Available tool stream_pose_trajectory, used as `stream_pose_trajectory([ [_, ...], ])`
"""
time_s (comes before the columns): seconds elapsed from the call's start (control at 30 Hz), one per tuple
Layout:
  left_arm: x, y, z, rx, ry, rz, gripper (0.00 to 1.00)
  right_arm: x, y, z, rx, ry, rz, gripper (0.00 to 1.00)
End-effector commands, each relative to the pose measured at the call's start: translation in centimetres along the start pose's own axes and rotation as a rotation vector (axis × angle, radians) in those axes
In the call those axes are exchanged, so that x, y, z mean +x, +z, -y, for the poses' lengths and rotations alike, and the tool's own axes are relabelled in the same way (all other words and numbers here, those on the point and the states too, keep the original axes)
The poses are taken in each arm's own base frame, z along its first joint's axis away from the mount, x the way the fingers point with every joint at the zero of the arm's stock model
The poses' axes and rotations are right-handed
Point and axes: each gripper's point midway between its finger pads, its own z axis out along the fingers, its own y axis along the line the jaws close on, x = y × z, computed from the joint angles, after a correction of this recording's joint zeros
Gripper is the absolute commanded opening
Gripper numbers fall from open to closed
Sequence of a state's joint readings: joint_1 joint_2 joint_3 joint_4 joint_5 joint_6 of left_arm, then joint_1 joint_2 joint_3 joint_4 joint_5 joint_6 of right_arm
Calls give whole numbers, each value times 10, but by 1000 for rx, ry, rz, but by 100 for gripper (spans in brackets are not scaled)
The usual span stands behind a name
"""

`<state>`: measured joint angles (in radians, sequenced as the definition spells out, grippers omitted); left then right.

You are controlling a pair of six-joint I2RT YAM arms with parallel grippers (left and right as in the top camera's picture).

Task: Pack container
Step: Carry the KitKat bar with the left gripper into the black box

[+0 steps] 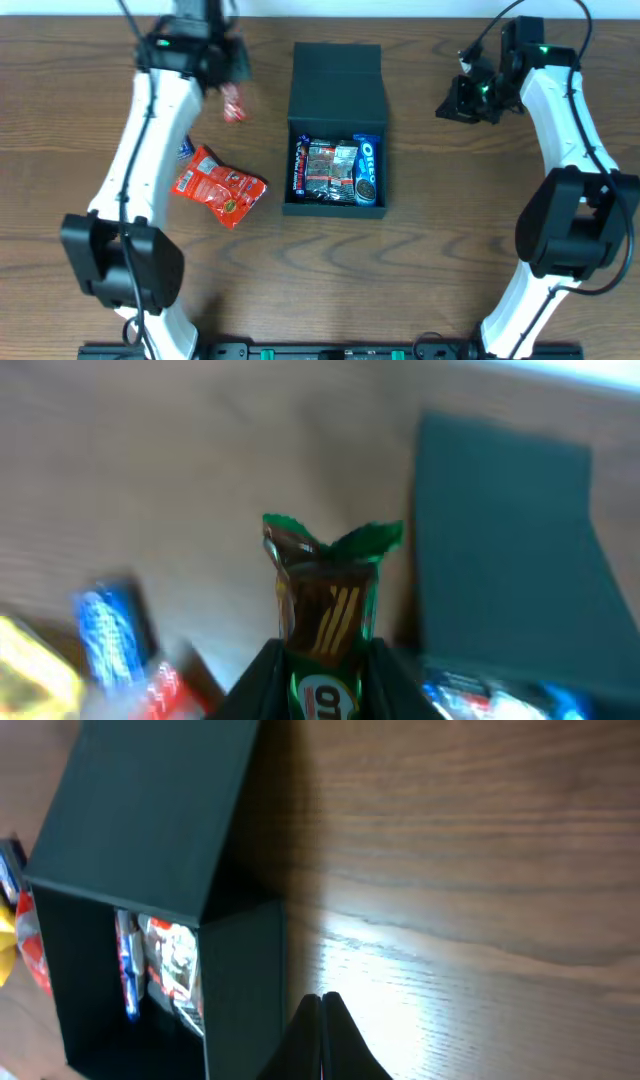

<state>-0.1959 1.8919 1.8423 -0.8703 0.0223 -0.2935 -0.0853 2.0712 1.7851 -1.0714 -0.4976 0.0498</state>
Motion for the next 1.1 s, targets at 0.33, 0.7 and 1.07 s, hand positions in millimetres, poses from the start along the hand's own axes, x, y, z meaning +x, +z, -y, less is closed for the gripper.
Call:
stream_pose_trajectory([
  [0.33,102,11,85,2,26,-224,6,-14,-14,12,-2,37,58,1],
  [0.7,150,58,96,7,287,-379,6,-9,-14,12,-1,36,38,1],
  [1.07,154,77,77,-110,245,-373,6,-5,-14,12,0,35,21,1],
])
